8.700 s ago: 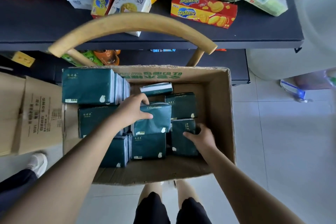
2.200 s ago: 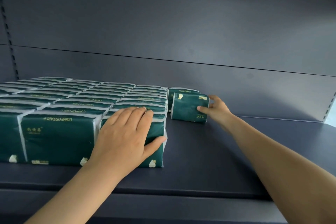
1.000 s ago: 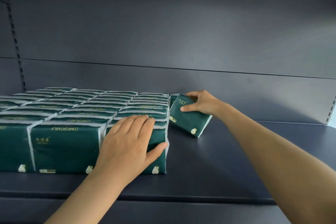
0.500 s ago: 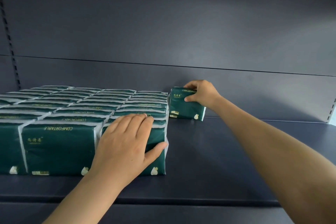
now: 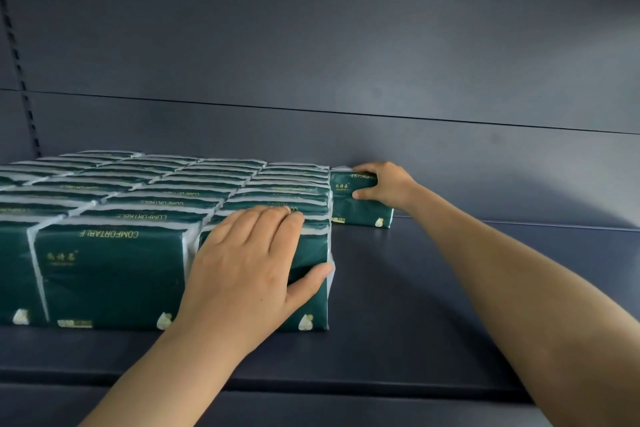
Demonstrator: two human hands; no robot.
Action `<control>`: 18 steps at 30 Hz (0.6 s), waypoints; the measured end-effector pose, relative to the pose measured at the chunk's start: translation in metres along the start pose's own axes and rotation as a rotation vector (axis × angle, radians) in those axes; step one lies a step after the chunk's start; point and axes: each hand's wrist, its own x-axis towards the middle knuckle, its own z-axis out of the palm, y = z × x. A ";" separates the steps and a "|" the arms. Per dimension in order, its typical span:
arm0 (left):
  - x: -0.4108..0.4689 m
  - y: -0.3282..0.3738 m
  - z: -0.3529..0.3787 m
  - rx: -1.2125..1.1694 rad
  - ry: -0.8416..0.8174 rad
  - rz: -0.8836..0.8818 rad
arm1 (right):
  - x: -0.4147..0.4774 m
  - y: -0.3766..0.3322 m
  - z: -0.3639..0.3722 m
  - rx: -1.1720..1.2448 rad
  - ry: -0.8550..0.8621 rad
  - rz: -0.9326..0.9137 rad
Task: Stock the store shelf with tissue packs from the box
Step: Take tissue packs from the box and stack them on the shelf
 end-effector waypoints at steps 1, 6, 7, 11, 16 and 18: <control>0.000 0.000 0.000 -0.001 -0.004 -0.001 | 0.001 -0.001 0.000 -0.030 -0.007 0.009; 0.000 0.000 0.000 -0.013 -0.041 -0.007 | -0.002 -0.013 -0.004 -0.213 -0.039 0.047; 0.000 0.000 -0.001 -0.016 -0.049 -0.009 | -0.003 -0.014 -0.005 -0.231 -0.046 0.052; 0.001 0.000 -0.003 -0.027 -0.079 -0.012 | -0.018 -0.021 -0.016 -0.137 -0.001 0.063; 0.003 0.000 -0.008 -0.006 -0.156 0.000 | -0.056 -0.032 -0.041 -0.050 0.024 0.051; 0.006 0.001 -0.014 -0.003 -0.228 -0.025 | -0.079 -0.038 -0.050 -0.056 0.035 0.046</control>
